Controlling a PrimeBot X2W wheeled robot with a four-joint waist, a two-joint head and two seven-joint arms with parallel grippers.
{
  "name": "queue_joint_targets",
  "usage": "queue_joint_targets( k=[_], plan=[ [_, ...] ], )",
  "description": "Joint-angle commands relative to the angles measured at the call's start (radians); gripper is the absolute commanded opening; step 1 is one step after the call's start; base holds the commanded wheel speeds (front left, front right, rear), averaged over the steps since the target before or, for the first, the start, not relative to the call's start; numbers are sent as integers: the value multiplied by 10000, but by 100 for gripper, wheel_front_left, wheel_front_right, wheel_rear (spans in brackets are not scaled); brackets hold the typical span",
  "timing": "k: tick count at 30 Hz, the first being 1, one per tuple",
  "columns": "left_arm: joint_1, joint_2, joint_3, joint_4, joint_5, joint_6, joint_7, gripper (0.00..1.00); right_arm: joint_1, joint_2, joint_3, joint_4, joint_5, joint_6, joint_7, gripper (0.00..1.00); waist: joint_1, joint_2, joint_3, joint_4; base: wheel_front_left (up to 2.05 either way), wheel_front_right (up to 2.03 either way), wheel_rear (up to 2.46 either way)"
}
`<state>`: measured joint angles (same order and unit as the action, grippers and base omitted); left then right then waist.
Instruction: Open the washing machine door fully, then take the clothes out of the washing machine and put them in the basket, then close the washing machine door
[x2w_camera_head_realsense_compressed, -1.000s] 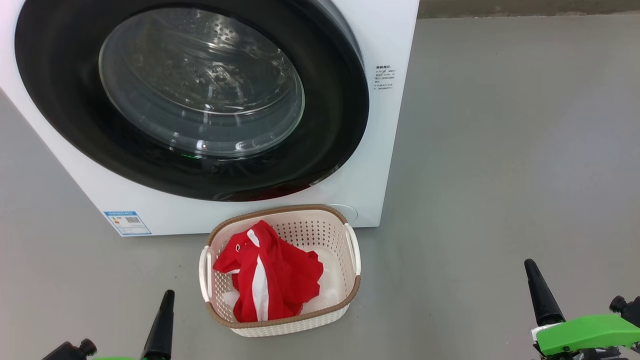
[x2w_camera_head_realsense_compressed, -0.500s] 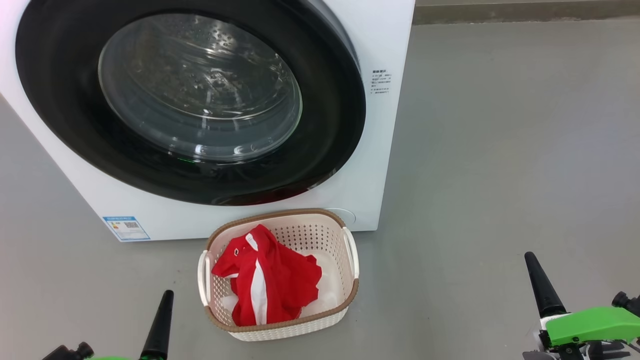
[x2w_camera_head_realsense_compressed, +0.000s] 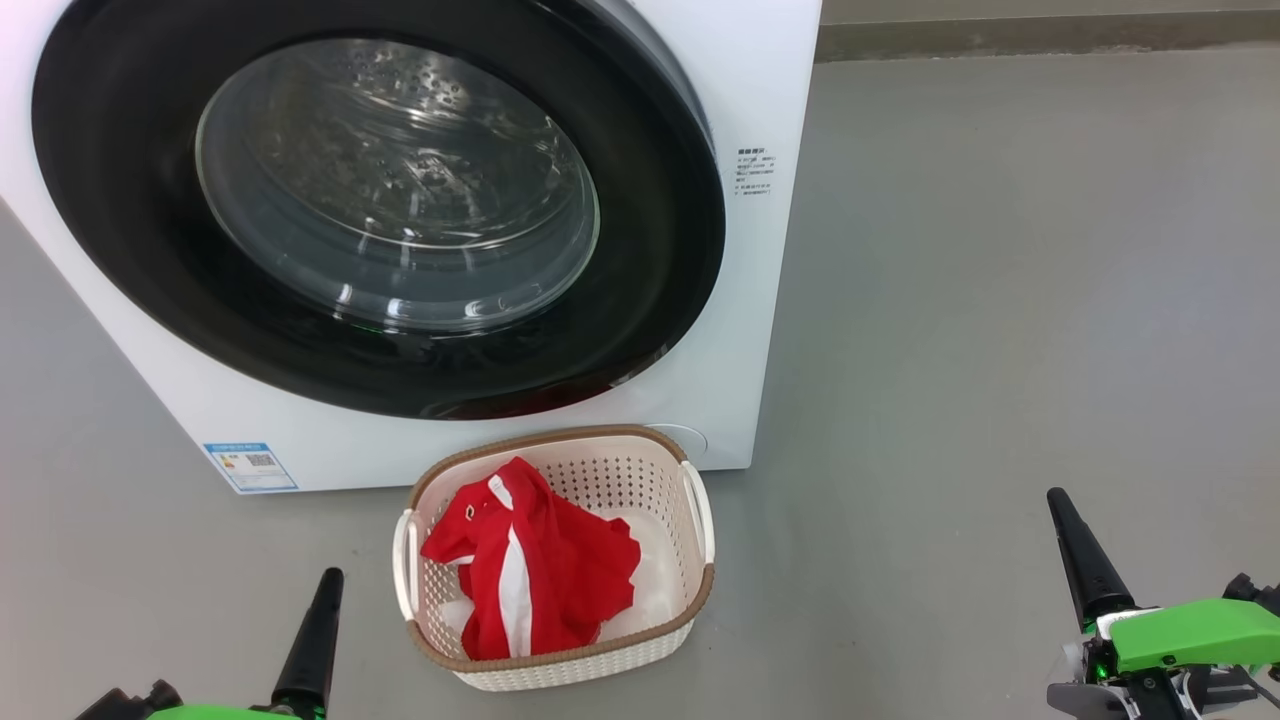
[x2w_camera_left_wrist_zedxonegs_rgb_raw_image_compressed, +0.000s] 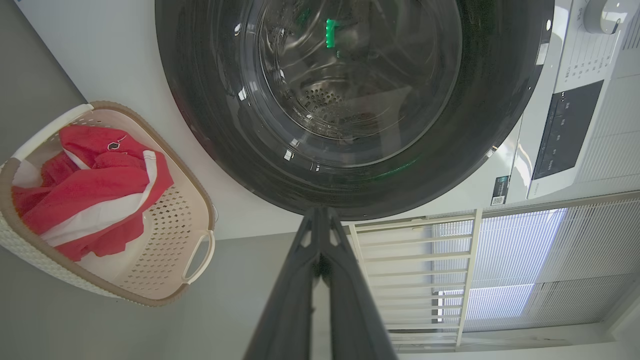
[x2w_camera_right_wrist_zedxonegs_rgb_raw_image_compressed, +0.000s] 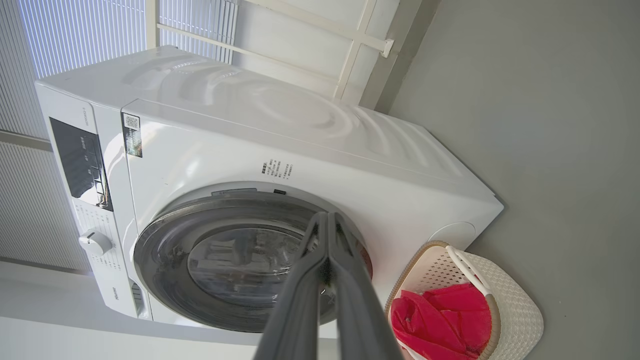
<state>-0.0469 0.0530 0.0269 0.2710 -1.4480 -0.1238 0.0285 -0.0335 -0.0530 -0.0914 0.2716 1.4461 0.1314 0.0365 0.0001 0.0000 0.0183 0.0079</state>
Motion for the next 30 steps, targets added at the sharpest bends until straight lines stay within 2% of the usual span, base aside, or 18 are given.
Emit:
queue_joint_targets(
  k=[1,16,30],
  plan=[
    [-440,216,332,-261,-240,-60,90,0,-472,-150,108,-276,249,-6,73,0,-1,0,-10,-6,0,0,0],
    [-575,240,492,-276,-1869,-69,536,0,-711,-174,57,-285,1812,-7,529,0,-1,0,-147,-77,0,0,0],
    [-584,201,553,-273,-1869,-69,594,0,-722,-143,10,-282,1820,-7,578,0,-1,0,-152,-79,0,0,0]
  ],
)
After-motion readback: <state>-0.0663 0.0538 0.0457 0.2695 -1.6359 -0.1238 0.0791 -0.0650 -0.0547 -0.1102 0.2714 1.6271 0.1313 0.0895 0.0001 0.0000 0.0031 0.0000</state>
